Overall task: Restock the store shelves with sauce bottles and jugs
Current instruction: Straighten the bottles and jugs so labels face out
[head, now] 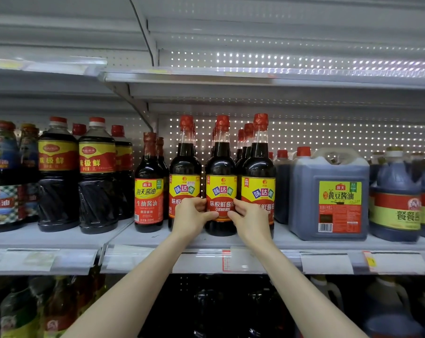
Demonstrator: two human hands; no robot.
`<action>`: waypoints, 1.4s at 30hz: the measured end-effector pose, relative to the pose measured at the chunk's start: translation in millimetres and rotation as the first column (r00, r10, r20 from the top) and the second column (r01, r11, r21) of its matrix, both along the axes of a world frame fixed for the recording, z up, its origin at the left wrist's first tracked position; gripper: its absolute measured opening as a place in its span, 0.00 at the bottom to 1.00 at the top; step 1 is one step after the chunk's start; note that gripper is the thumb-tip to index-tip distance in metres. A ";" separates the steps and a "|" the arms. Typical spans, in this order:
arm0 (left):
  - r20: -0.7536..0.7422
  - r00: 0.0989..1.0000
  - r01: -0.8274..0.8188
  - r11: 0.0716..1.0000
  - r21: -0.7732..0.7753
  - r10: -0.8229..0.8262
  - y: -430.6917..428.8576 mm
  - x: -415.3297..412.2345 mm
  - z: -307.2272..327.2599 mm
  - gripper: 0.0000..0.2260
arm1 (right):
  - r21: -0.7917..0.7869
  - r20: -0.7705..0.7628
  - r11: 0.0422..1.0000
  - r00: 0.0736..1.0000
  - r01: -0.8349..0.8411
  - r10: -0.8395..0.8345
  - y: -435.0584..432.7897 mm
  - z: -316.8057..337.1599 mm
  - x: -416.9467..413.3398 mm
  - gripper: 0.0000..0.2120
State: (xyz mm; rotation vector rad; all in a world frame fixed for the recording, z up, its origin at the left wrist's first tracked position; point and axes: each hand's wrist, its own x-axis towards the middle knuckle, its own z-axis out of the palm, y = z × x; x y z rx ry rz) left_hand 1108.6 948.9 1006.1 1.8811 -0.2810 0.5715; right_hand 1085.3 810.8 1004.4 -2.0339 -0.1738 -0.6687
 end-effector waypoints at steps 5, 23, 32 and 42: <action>-0.001 1.000 -0.010 1.000 0.003 0.010 -0.3 0.1 0.2 0.26 | -0.010 -0.019 1.000 1.000 -0.004 0.003 -0.3 -0.6 0.7 0.24; 0.001 1.000 -0.016 0.999 0.042 0.016 -2.9 7.0 0.3 0.26 | -0.090 -0.077 0.995 0.997 -0.032 0.025 4.2 2.6 1.4 0.27; 0.012 1.000 -0.017 0.998 0.055 0.017 -4.3 7.8 -0.9 0.25 | -0.107 -0.082 0.993 0.996 -0.047 0.038 3.9 2.8 1.7 0.27; 0.021 0.998 -0.062 0.995 0.079 0.060 -3.6 2.9 0.3 0.24 | 0.010 -0.059 0.993 0.991 -0.120 0.120 -1.6 2.2 -12.2 0.24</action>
